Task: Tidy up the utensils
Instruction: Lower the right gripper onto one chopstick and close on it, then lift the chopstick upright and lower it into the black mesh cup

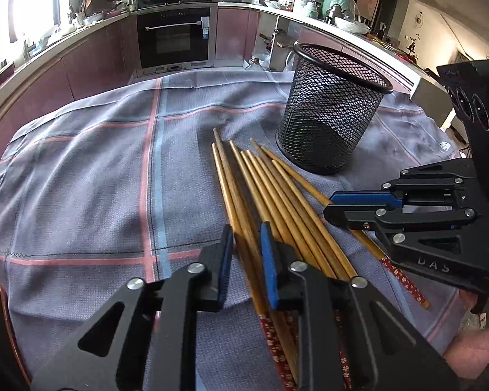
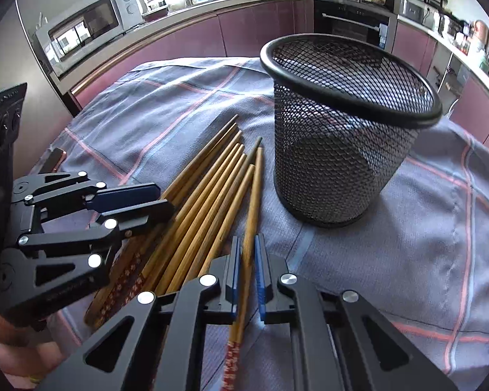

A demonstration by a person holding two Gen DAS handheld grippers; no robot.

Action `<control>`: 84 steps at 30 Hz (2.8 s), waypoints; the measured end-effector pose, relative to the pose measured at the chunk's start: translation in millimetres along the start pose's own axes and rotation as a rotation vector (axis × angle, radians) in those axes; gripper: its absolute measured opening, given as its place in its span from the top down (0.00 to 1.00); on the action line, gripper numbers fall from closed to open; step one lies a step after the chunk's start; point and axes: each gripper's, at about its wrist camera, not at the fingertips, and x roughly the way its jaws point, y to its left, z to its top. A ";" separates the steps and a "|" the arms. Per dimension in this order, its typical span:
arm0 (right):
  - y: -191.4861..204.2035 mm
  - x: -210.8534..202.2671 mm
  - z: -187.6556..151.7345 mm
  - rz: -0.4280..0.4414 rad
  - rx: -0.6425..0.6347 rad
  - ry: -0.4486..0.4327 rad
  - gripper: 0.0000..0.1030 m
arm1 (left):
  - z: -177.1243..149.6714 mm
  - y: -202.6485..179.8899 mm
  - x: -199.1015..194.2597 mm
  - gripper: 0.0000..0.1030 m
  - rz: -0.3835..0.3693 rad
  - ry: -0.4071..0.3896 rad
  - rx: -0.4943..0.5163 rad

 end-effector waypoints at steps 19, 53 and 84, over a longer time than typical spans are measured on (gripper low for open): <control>1.1 -6.2 -4.0 -0.007 -0.032 0.007 0.90 | 2.4 23.4 -8.8 0.89 0.012 0.022 -0.038; -30.4 -176.4 33.7 0.097 -0.036 -0.530 0.95 | 90.1 11.5 -143.3 0.93 -0.166 -0.369 -0.100; -76.6 -115.2 87.6 -0.026 0.068 -0.512 0.95 | 188.9 -66.2 -46.3 0.93 -0.098 -0.280 -0.041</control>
